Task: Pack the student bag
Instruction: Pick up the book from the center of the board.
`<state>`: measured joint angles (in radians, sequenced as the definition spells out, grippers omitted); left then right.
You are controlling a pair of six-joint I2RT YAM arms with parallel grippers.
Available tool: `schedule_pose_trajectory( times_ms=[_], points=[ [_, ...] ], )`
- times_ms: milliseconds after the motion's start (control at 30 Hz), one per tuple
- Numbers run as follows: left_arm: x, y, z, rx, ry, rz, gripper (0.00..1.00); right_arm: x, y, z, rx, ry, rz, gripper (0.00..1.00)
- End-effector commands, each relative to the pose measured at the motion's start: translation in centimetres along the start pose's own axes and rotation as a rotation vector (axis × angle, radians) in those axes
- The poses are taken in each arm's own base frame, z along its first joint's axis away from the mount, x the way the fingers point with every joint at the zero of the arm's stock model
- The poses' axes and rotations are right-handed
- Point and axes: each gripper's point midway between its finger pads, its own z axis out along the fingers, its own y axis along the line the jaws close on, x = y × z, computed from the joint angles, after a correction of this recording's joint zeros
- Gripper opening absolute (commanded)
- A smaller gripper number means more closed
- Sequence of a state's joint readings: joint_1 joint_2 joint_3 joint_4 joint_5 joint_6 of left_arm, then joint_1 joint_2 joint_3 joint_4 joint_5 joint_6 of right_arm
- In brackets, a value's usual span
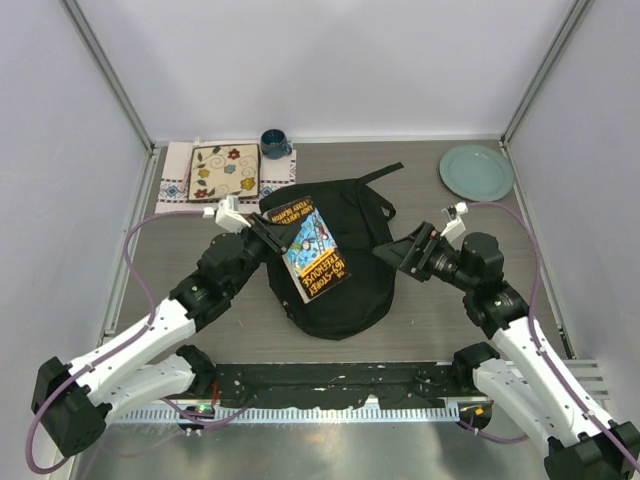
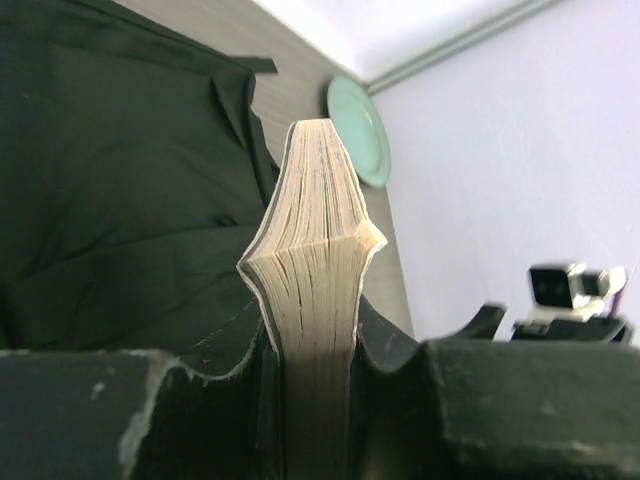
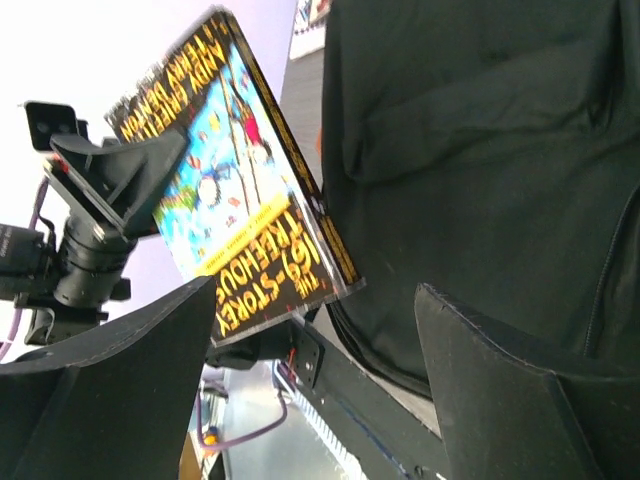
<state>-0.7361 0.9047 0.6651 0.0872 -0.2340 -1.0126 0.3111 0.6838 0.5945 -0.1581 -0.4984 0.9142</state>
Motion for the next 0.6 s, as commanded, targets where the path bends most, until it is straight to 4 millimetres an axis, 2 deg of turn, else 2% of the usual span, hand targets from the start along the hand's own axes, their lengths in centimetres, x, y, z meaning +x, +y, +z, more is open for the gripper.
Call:
schedule_pose_trajectory(
  times_ms=[0, 33, 100, 133, 300, 367, 433, 467, 533, 567],
  points=[
    [-5.0, -3.1, 0.1, 0.139, -0.234, -0.204, 0.00, 1.3, 0.0, 0.7, -0.036, -0.030, 0.100, 0.86],
    [-5.7, -4.0, 0.1, 0.198, -0.268, -0.242, 0.00, 1.7, 0.1, 0.8, -0.050, -0.032, 0.132, 0.86],
    [-5.5, -3.6, 0.3, 0.225, -0.285, -0.289, 0.00, 2.2, 1.0, 1.2, -0.127, -0.053, 0.201, 0.86],
    [-5.9, -4.2, 0.2, 0.259, -0.301, -0.310, 0.00, 2.5, 1.2, 1.4, -0.148, -0.055, 0.216, 0.86],
    [-4.8, -4.4, 1.1, 0.279, -0.264, -0.318, 0.00, 4.3, 1.7, 3.1, -0.169, -0.036, 0.250, 0.86],
    [-4.8, -4.5, 1.2, 0.300, -0.268, -0.328, 0.00, 4.9, 2.8, 3.6, -0.204, -0.038, 0.265, 0.86],
    [-4.9, -4.7, 1.1, 0.316, -0.276, -0.330, 0.00, 5.6, 3.0, 4.3, -0.211, -0.036, 0.294, 0.86],
    [-4.8, -4.6, 1.1, 0.316, -0.274, -0.330, 0.00, 5.4, 3.8, 4.4, -0.255, -0.052, 0.296, 0.86],
    [-4.9, -4.7, 1.1, 0.323, -0.275, -0.334, 0.00, 5.7, 3.4, 5.3, -0.243, -0.047, 0.312, 0.86],
    [-4.6, -4.5, 1.1, 0.322, -0.270, -0.338, 0.00, 5.4, 4.0, 5.4, -0.263, -0.052, 0.328, 0.86]
  ],
)
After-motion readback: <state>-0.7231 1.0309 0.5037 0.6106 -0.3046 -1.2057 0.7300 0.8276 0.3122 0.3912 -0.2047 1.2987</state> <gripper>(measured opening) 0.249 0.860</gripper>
